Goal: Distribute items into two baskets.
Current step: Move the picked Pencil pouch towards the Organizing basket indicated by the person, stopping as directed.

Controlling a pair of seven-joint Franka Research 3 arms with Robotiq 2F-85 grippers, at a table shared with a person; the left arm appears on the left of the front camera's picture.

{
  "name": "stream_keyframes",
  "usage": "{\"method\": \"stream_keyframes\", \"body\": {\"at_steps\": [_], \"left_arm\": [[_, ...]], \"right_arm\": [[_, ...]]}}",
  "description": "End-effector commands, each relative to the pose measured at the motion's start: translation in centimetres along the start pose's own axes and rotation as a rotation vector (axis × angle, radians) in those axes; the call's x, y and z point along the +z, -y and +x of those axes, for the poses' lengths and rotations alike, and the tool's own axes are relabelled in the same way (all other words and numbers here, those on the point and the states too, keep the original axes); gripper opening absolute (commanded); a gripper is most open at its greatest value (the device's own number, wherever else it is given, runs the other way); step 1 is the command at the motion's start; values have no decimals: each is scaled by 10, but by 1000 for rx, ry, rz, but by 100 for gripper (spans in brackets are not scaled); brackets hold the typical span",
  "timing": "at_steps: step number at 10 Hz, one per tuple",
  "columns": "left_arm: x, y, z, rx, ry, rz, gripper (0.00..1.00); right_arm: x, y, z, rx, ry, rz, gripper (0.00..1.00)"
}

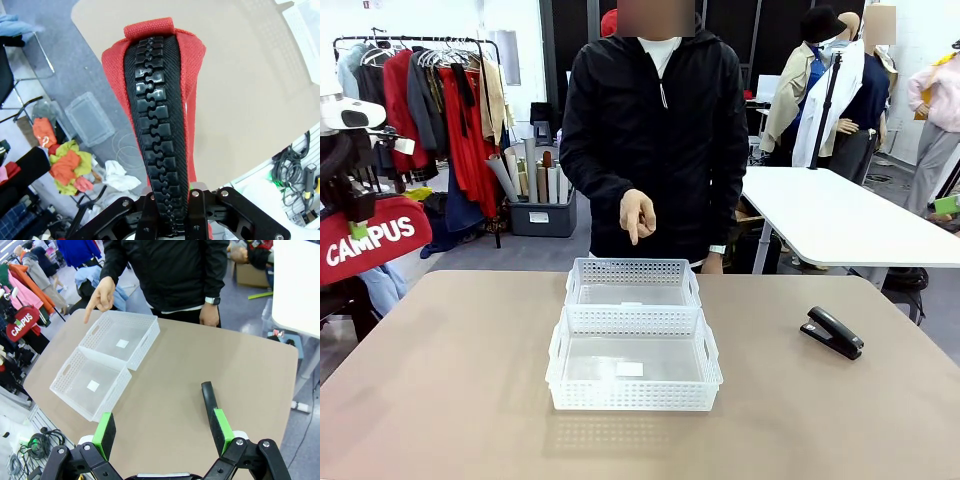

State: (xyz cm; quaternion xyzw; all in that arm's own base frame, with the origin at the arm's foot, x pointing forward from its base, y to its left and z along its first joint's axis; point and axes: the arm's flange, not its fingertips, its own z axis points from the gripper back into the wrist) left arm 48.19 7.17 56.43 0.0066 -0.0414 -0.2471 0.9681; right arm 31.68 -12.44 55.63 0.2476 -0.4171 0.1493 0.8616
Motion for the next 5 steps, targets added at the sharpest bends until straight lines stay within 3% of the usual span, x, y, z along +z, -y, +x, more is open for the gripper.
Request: {"method": "stream_keyframes", "body": {"at_steps": [1,5], "left_arm": [[3,-2,0,5,-5,6,0],[3,-2,0,5,-5,6,0]], "right_arm": [[-1,-1,2,-2,11,9,100],[-1,-1,2,-2,11,9,100]]}}
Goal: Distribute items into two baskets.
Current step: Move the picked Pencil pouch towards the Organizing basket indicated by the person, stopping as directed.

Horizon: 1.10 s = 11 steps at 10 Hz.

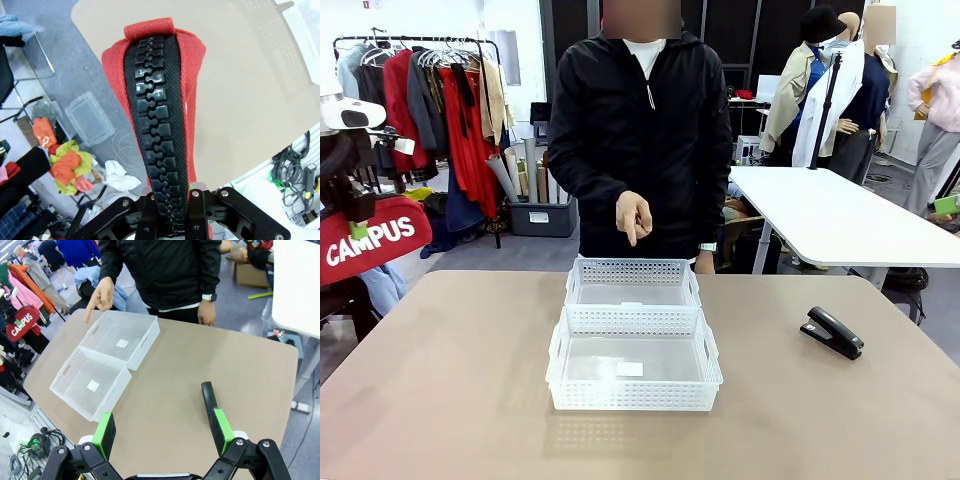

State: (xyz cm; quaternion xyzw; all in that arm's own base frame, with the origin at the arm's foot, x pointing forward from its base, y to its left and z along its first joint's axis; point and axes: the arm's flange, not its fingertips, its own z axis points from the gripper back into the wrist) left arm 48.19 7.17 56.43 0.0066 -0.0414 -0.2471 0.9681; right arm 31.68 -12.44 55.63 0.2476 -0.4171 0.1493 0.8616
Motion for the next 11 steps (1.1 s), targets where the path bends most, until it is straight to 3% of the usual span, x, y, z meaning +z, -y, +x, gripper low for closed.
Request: {"method": "stream_keyframes", "body": {"at_steps": [1,6,11], "left_arm": [[3,-2,0,5,-5,6,0],[0,0,0,0,0,0,0],[4,66,15,-133,5,-39,0]], "right_arm": [[-1,-1,2,-2,11,9,100],[-1,-1,2,-2,11,9,100],[-1,-1,2,-2,11,9,100]]}}
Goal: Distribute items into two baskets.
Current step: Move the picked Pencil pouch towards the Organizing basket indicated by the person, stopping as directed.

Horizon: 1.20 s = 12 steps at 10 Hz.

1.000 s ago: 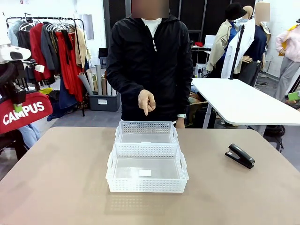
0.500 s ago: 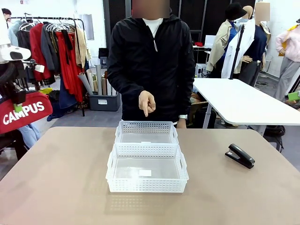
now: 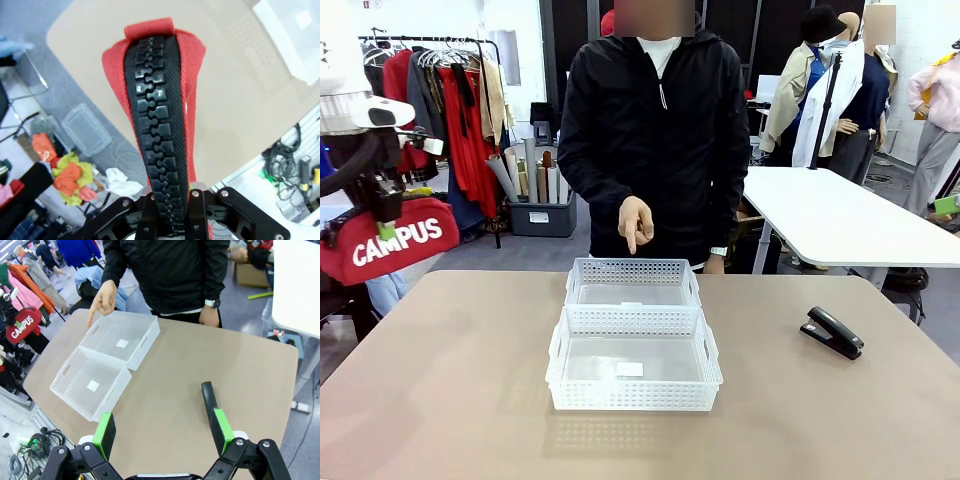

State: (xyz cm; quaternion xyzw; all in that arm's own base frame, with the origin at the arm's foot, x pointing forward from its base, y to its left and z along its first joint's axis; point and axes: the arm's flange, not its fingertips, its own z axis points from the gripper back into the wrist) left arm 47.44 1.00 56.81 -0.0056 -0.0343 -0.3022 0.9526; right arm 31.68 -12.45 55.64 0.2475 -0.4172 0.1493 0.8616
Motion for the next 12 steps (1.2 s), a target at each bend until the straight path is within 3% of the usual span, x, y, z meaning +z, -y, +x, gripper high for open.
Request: {"method": "stream_keyframes", "body": {"at_steps": [1,4,12], "left_arm": [[-2,25,-7,-64,16,-4,0],[-13,58,-2,-183,-3,-1,0],[-38,114,28,-573,19,-145,0]], "right_arm": [[-1,-1,2,-2,11,9,100],[-1,-1,2,-2,11,9,100],[-1,-1,2,-2,11,9,100]]}}
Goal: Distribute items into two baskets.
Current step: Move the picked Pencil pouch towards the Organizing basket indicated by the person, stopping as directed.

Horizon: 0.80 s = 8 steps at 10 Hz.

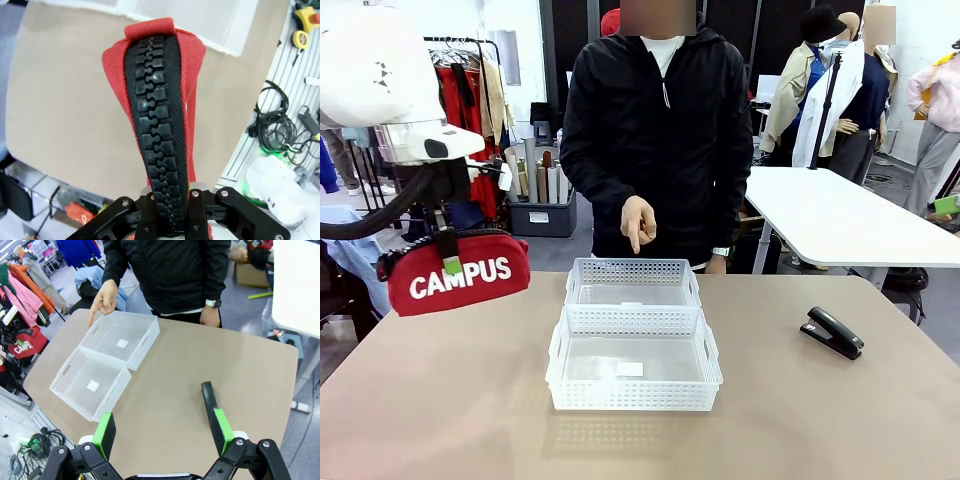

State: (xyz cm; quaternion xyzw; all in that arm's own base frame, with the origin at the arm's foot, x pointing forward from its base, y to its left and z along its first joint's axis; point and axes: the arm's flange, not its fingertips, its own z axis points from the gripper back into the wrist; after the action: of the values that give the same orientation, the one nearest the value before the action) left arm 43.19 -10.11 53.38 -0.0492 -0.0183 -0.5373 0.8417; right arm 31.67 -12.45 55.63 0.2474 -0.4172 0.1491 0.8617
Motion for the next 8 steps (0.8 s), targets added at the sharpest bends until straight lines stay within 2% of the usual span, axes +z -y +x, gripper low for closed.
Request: {"method": "stream_keyframes", "body": {"at_steps": [1,6,8], "left_arm": [[-8,2,8,-109,22,-48,0],[-32,20,51,-332,52,-59,0],[-41,28,68,-399,25,-88,0]], "right_arm": [[-1,-1,2,-2,11,9,100],[-1,-1,2,-2,11,9,100],[-1,-1,2,-2,11,9,100]]}}
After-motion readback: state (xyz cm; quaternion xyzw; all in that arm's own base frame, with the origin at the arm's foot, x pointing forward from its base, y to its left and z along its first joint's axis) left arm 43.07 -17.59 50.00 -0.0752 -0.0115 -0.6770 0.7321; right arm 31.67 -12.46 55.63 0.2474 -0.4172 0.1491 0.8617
